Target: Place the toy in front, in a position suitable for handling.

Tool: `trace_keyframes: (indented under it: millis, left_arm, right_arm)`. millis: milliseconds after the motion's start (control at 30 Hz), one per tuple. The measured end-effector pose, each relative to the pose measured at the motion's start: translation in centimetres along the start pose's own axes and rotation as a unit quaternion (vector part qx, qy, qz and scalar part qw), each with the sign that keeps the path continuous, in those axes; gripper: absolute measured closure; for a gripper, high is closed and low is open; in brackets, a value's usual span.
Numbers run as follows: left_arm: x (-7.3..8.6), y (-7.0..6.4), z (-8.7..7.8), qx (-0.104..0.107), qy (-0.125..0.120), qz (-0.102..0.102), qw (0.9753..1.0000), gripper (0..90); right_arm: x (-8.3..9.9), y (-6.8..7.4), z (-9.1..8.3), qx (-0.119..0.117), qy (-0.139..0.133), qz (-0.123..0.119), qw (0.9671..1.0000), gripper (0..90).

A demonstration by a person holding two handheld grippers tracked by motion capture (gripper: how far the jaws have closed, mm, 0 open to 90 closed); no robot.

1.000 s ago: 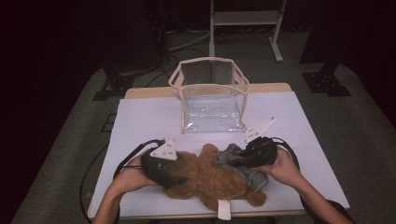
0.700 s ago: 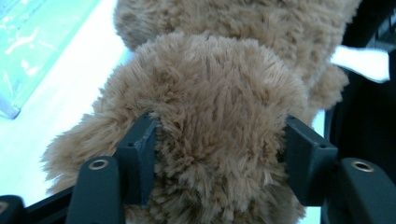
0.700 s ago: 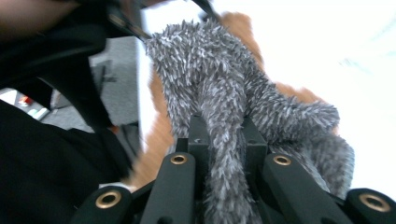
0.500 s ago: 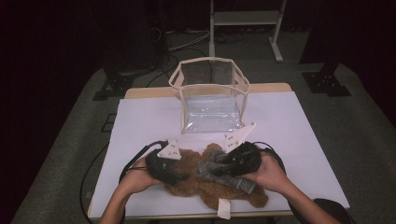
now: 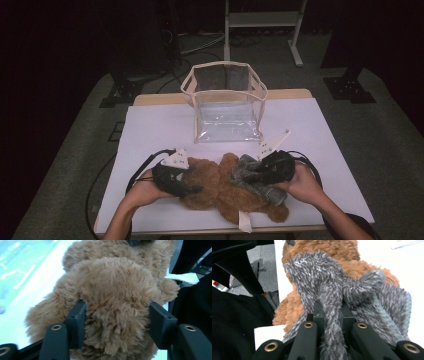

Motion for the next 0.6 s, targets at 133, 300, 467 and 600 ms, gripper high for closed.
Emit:
trace_keyframes:
  millis: [133, 300, 467, 600]
  left_arm:
    - [-0.4, -0.7, 1.4, 0.010, -0.006, 0.003, 0.9999, 44.9]
    - [-1.6, -1.0, 2.6, 0.006, -0.003, 0.016, 0.9999, 44.8]
    - [-2.4, -1.0, 3.3, 0.005, 0.004, 0.028, 0.9996, 44.5]
    - [-2.3, -0.8, 2.8, 0.004, 0.001, 0.022, 0.9997, 43.6]
  right_arm:
    - [-0.8, -0.9, -1.7, 0.025, -0.015, 0.008, 0.9995, 79.4]
    - [-2.3, 0.3, -1.2, 0.015, -0.014, -0.014, 0.9997, 79.2]
    - [-1.6, 0.7, 0.7, 0.017, 0.016, -0.025, 0.9994, 79.0]
    - [-0.2, -0.7, -0.1, 0.023, 0.002, -0.001, 0.9997, 79.2]
Point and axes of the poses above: each handheld gripper's, and its own axes: z roughly forward along the jaws, x roughly out of its underside, y roughly to its left, the point moved 9 cm from there along z, roughly forward along the jaws, and after that the axes turned 11 degrees about z, right-handed, at the moved point
